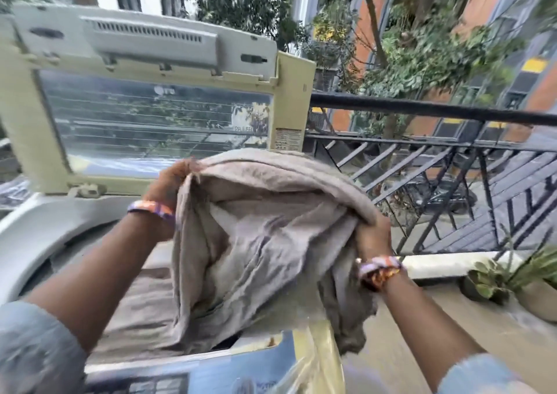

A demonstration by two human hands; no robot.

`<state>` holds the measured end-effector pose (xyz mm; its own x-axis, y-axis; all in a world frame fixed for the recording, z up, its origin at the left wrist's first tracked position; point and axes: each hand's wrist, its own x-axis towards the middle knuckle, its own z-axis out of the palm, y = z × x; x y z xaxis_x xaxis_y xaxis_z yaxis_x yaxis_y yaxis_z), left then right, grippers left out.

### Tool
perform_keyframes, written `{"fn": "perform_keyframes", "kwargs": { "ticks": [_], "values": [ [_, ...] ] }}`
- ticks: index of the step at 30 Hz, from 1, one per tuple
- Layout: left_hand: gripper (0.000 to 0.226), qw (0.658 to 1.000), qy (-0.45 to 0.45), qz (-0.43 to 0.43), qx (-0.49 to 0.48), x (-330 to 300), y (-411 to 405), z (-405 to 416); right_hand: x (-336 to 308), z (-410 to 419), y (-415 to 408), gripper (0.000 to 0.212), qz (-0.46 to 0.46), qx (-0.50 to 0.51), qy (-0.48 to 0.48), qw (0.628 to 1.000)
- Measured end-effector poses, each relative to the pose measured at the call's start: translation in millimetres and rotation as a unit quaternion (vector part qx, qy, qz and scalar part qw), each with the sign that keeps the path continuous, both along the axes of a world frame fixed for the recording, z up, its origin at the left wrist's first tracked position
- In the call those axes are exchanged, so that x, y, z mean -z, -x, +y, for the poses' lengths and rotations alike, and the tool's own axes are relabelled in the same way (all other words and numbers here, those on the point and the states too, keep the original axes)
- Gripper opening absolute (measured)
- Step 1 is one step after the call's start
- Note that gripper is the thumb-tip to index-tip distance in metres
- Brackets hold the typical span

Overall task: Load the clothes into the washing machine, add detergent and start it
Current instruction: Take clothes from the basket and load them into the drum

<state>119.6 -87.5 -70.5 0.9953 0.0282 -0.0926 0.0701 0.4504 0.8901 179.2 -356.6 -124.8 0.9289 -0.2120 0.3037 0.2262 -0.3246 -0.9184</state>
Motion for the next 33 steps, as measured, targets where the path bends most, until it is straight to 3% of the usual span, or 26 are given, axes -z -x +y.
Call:
{"fn": "perform_keyframes", "kwargs": {
  "ticks": [2, 4, 5, 7, 9, 11, 12, 13, 15, 17, 19, 21, 22, 24, 26, 29, 31, 33],
  "values": [
    [0.055, 0.976, -0.205, 0.069, 0.03, 0, 13, 23, -44, 14, 2, 0.031, -0.07, 0.015, -0.014, 0.997],
    [0.065, 0.928, -0.369, 0.048, -0.007, -4, 22, 35, -72, 33, 1, 0.027, -0.094, 0.006, -0.01, 0.995],
    [0.081, 0.917, -0.397, -0.002, -0.028, -6, 25, 39, -82, 47, 2, 0.028, -0.097, -0.004, -0.015, 0.995],
    [0.116, 0.927, -0.36, -0.101, -0.031, -16, 34, 38, -102, 83, 10, 0.029, -0.086, -0.054, -0.059, 0.993],
    [0.144, 0.893, -0.407, -0.19, -0.004, -23, 36, 24, -118, 123, 26, 0.032, -0.033, -0.149, -0.169, 0.974],
    [0.149, 0.825, -0.504, -0.251, -0.056, -21, 32, 10, -128, 156, 38, 0.034, 0.042, -0.236, -0.25, 0.938],
    [0.137, 0.814, -0.502, -0.26, -0.131, -19, 30, 7, -134, 168, 45, 0.032, 0.077, -0.27, -0.302, 0.911],
    [0.121, 0.827, -0.45, -0.264, -0.207, -17, 28, 7, -135, 177, 47, 0.029, 0.093, -0.289, -0.32, 0.897],
    [0.096, 0.838, -0.371, -0.228, -0.329, -12, 29, 18, -137, 185, 50, 0.027, 0.103, -0.338, -0.251, 0.901],
    [0.079, 0.828, -0.364, -0.181, -0.386, -5, 30, 38, -132, 180, 50, 0.039, 0.105, -0.435, -0.148, 0.882],
    [0.072, 0.828, -0.367, -0.15, -0.396, -1, 34, 54, -111, 164, 35, 0.073, 0.054, -0.466, 0.094, 0.878],
    [0.069, 0.829, -0.365, -0.13, -0.403, 0, 39, 63, -76, 143, 19, 0.112, 0.022, -0.396, 0.376, 0.838],
    [0.067, 0.829, -0.364, -0.122, -0.407, 0, 41, 67, -54, 133, 12, 0.121, 0.035, -0.355, 0.472, 0.806],
    [0.062, 0.831, -0.364, -0.105, -0.407, -2, 45, 73, -14, 112, 4, 0.125, 0.106, -0.289, 0.571, 0.761],
    [0.062, 0.833, -0.369, -0.108, -0.398, -4, 49, 77, 17, 93, -1, 0.101, 0.144, -0.23, 0.6, 0.752],
    [0.056, 0.832, -0.403, -0.126, -0.359, -4, 50, 77, 28, 83, 1, 0.034, 0.09, -0.161, 0.593, 0.784],
    [0.061, 0.838, -0.433, -0.14, -0.301, -8, 53, 74, 17, 92, 4, 0.025, 0.068, -0.121, 0.543, 0.828],
    [0.073, 0.841, -0.458, -0.163, -0.236, -10, 51, 75, -3, 106, 3, 0.022, 0.082, -0.119, 0.414, 0.899]
  ]
}}
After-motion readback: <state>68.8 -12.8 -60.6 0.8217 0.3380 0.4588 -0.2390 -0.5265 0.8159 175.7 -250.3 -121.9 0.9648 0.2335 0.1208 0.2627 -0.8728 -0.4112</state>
